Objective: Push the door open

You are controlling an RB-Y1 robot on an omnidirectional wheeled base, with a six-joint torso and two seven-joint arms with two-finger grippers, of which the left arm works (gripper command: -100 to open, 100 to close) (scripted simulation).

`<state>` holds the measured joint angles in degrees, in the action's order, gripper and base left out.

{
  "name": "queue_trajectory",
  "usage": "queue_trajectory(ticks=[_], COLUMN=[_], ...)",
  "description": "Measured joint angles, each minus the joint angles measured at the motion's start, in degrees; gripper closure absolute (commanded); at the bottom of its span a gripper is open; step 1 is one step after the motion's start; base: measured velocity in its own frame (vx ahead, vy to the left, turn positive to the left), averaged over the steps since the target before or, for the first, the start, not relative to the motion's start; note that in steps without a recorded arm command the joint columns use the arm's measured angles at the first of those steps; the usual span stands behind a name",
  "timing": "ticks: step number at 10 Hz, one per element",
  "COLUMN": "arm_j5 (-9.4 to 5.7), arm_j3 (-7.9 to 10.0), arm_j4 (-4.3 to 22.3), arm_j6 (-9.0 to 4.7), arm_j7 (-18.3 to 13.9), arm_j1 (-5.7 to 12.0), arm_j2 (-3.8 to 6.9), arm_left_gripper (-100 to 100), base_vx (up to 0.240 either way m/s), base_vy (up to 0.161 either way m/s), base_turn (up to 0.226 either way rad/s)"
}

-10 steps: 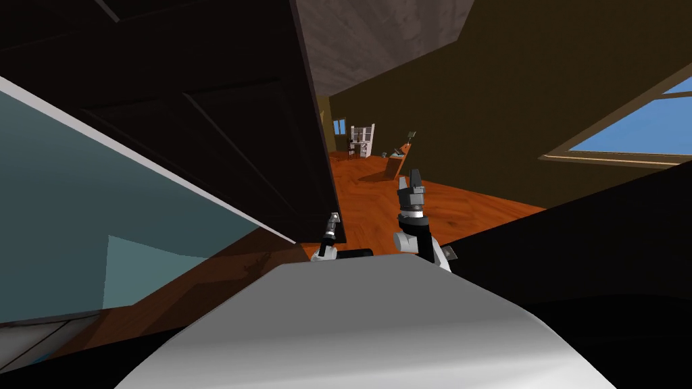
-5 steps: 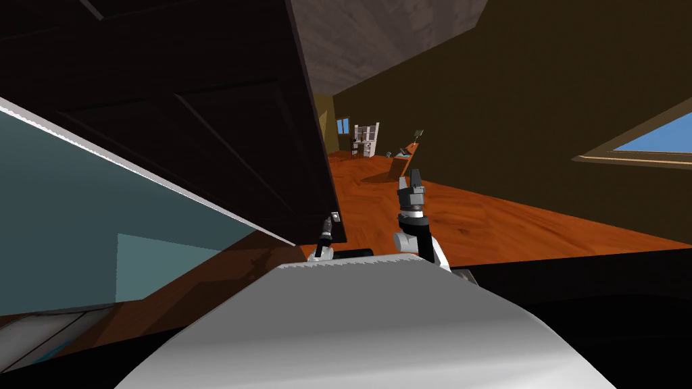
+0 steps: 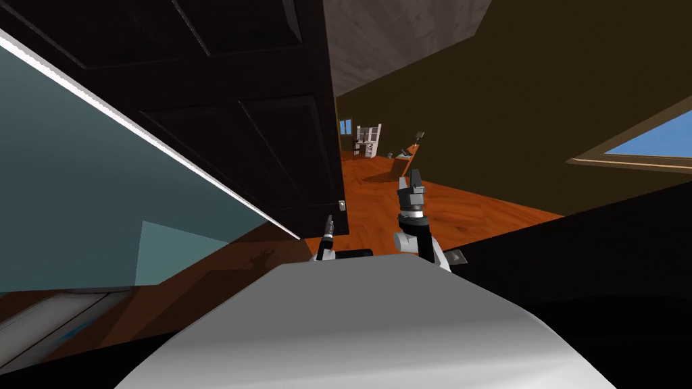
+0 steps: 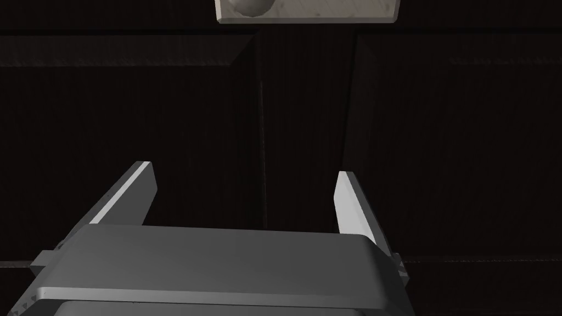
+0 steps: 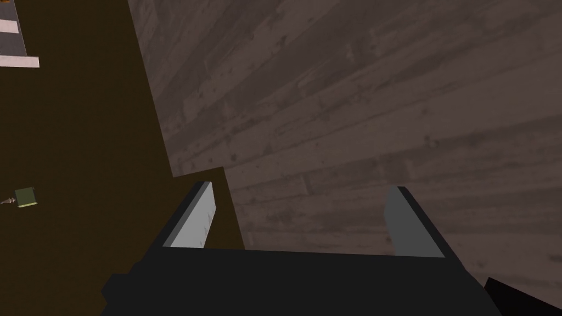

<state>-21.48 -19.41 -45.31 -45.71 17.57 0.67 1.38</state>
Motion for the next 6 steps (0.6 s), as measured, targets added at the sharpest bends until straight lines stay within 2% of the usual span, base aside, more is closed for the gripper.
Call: queue_trajectory(ticks=[1,2,3,4,6], arm_j5=[-0.54,-0.98,-1.17,-1.18,-1.19], arm_j3=[-0.7,-1.09,-1.55,-1.62,-1.48], arm_j4=[-0.8,0.7,-1.1,-1.4,-1.2], arm_j6=[0.19,-0.41,-0.13,0.05,-0.1], arm_j7=[0.6,0.9,1.3,1.5,1.4], arm_j1=[-0.47,0.39,-0.78,-0.97,-0.86], arm_j2=[-1.16,-2.76,-3.48,-3.55,-2.3], arm_left_gripper=[-100,-100,-100,-100,-100], base_vx=[-0.226,-0.172,-0.07,0.08,0.151], base_vy=[-0.08,-0.133,-0.069,0.031,0.064], base_turn=[0.03,0.011,0.01,-0.018,-0.018])
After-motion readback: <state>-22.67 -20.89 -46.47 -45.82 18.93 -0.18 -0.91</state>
